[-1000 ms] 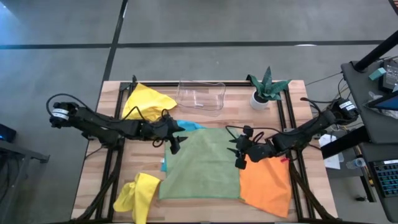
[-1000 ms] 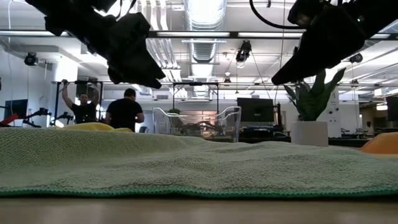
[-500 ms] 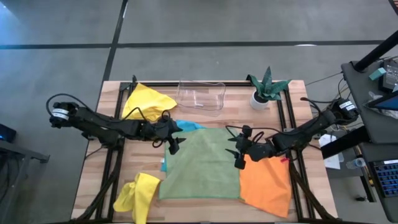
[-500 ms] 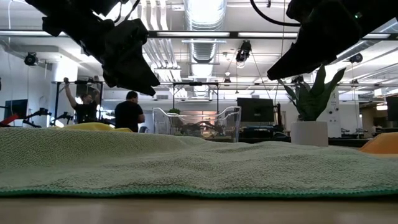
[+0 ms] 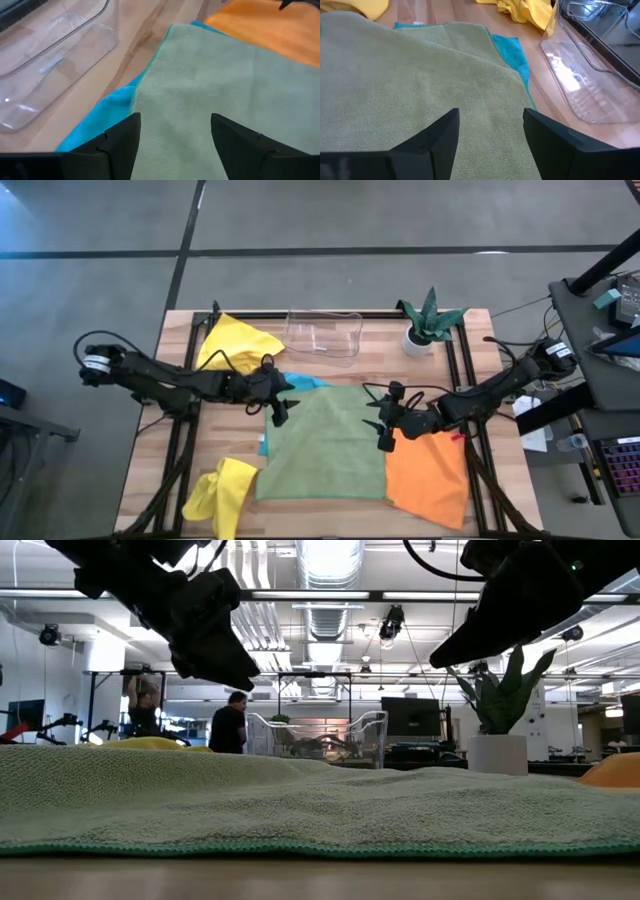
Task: Fold microfiber towels
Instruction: Fold the green towel
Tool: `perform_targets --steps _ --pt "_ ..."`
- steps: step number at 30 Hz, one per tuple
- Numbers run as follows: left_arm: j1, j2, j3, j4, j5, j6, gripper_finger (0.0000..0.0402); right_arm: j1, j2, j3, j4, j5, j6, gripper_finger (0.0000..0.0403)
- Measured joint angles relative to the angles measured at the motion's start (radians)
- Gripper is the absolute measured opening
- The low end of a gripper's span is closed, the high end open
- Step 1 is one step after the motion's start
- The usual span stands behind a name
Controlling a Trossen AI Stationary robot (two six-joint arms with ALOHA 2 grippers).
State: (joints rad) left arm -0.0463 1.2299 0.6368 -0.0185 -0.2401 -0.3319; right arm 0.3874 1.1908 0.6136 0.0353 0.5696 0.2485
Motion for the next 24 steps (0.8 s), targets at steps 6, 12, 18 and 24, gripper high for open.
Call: perform_targets --steps 6,12,18,24 --pt "0.098 0.017 -0.004 -0.061 0.104 0.126 0.0226 0.000 -0.005 0.000 0.000 -0.002 -0.008 0.0210" --pt "0.213 0.065 -0.005 -0.121 0.257 0.206 0.0226 0.000 -0.005 0.000 -0.001 -0.002 0.014 0.0210" --pt "0.277 0.117 -0.005 -0.179 0.353 0.272 0.0226 0.001 -0.005 0.000 -0.002 -0.028 0.021 0.0210" --pt "0.331 0.180 -0.005 -0.218 0.420 0.311 0.0226 0.001 -0.005 0.000 -0.005 -0.028 0.002 0.0210"
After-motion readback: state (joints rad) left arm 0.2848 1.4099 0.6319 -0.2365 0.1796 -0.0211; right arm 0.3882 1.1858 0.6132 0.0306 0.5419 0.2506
